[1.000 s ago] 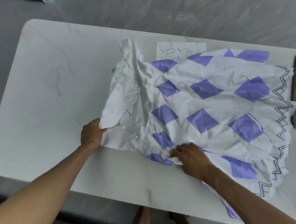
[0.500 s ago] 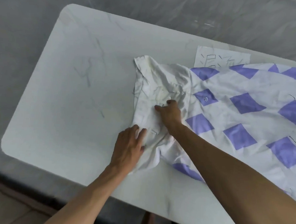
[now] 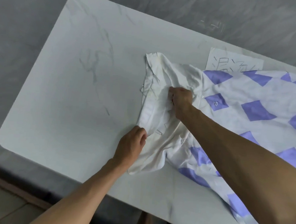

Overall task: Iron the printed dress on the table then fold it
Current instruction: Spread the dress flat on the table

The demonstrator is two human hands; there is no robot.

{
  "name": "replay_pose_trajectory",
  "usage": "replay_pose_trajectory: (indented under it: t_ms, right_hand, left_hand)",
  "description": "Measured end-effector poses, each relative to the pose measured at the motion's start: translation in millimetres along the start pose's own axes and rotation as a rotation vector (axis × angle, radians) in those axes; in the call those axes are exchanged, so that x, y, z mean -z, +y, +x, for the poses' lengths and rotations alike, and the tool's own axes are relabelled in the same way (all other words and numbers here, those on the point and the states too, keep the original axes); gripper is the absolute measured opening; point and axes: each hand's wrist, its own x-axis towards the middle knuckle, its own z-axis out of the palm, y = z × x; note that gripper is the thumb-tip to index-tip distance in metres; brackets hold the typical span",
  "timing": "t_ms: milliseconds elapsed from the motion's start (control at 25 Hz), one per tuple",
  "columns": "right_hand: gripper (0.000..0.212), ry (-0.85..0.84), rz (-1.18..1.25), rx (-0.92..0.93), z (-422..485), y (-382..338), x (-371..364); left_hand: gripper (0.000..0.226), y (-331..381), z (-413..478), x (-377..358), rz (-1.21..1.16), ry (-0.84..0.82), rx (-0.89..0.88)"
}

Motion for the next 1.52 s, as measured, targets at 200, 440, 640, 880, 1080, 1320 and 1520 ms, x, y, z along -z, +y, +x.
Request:
replay_pose_trajectory:
  t_ms: [200, 440, 640, 880, 1080, 1320, 1520]
  right_hand:
    - [0.014, -0.133, 0.119, 0.374, -36, -40, -40]
    - [0.040, -0.634, -0.825, 1.013, -45, -73, -138]
    - [0.039, -0.384, -0.640, 0.763, -17, -32, -110]
    - [0.051, -0.293, -1.201, 0.901, 7, -6, -127]
    - [0.061, -0.276, -1.303, 1.087, -1, 9, -131]
    - [0.044, -0.137, -0.972, 1.145, -68, 81, -42]
    - [0.076, 0.092, -1.130, 0.840, -108, 158, 104]
  left_hand:
    - [0.024, -23, 5, 52, -1.175, 0.463, 0.855]
    - [0.031, -102, 2, 88, -1.516, 0.305, 1.128]
    - [0.024, -123, 16, 96, -1.405, 0.392, 1.182]
    - [0.021, -163, 35, 136, -1.661, 0.550, 1.180]
    - [0.032, -164, 27, 139, -1.845, 0.471, 1.198]
    - [0.028, -144, 1, 113, -1.232, 0.704, 1.313]
    - [0.082, -22, -42, 31, -0.878, -0.008, 1.420]
